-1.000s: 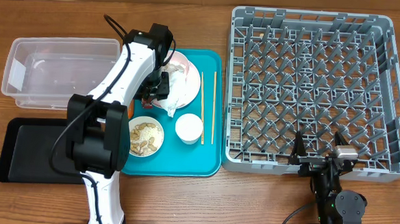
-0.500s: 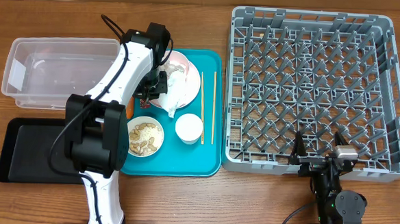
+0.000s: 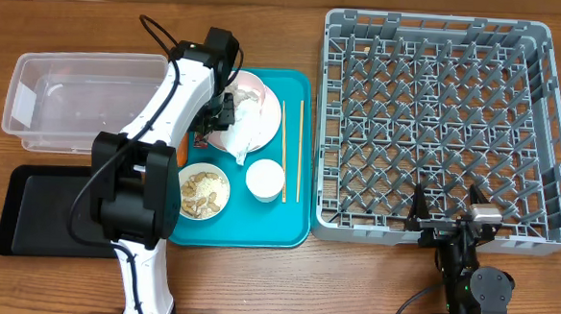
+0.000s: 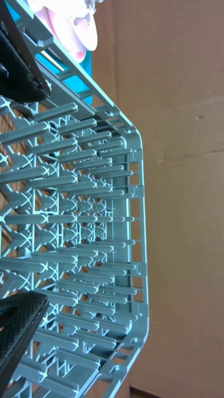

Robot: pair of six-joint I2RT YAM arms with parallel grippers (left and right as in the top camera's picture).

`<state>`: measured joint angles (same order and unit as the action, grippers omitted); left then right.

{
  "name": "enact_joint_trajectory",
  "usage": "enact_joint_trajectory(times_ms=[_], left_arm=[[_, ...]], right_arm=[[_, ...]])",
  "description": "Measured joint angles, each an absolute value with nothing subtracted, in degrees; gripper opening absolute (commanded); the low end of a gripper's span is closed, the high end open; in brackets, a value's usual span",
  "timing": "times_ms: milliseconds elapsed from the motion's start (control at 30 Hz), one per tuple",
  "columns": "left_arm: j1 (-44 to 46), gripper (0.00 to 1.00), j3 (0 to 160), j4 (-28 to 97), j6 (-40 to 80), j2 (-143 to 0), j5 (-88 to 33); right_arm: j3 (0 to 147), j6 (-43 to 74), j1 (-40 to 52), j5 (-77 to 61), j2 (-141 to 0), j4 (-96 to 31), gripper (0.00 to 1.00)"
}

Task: Sort waste into correct bins and load items into the dishwasher
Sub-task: 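Lower the left gripper and grasp the red candy wrapper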

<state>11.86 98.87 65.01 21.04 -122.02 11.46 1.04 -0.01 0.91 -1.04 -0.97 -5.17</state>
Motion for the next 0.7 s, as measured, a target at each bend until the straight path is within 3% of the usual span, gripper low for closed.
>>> enact_joint_trajectory(times_ms=[333,700], left_arm=[[11.86,0.43,98.85,62.89,21.06,-122.02,11.68],[11.86,0.39,98.85,62.35,21.06,-122.02,11.84]], right_arm=[[1.04,-0.03,0.91,-1.04,-0.97,-5.17,1.00],[1.04,-0.01,0.91,-1.04,-0.97,-5.17,1.00]])
